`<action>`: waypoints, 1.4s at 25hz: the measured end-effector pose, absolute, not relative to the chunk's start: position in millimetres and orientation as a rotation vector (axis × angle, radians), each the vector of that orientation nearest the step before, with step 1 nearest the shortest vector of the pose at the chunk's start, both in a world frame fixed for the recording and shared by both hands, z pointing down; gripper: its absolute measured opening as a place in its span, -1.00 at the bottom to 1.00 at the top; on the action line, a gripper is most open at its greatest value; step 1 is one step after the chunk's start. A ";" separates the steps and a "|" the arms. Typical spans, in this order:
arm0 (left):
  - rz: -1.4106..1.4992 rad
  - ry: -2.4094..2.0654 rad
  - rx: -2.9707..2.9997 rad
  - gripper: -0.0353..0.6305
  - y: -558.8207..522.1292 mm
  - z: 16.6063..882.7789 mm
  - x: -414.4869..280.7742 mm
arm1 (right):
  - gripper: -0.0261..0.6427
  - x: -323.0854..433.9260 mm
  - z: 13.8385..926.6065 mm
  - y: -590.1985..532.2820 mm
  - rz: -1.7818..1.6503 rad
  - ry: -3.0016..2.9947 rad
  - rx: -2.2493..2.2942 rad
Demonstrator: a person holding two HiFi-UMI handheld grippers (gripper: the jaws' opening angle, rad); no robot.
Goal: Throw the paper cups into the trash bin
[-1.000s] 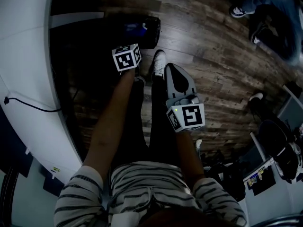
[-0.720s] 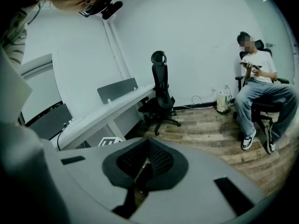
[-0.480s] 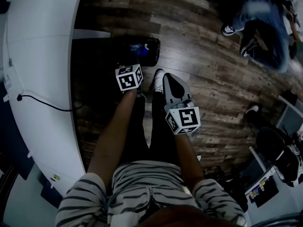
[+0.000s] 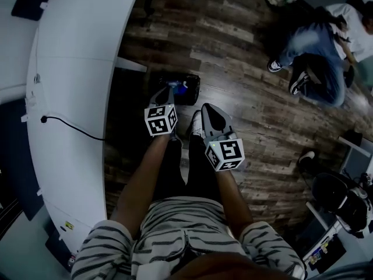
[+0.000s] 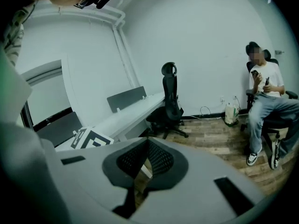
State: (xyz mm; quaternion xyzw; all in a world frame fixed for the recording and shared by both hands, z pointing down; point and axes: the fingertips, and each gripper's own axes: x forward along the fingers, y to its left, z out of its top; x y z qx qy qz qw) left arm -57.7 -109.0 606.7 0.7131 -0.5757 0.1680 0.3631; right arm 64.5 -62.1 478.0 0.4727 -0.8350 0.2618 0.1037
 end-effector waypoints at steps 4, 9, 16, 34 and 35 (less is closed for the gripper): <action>0.402 -1.485 1.918 -0.82 -111.6 564.6 -55.5 | -0.89 61.3 450.6 -68.1 0.744 -2.497 1.385; 0.350 -1.526 1.989 -0.82 -111.8 512.2 -60.8 | -0.89 57.5 421.4 -73.0 0.685 -2.531 1.379; 0.275 -1.576 2.021 -0.82 -94.8 449.5 -67.5 | -0.90 51.2 380.4 -68.0 0.648 -2.597 1.355; 0.170 -1.664 2.233 -0.82 -61.8 317.6 -81.2 | -0.90 18.2 288.4 -58.7 0.467 -2.751 1.290; 0.163 -1.663 2.243 -0.82 -60.5 312.6 -80.7 | -0.90 17.6 284.4 -59.2 0.458 -2.756 1.290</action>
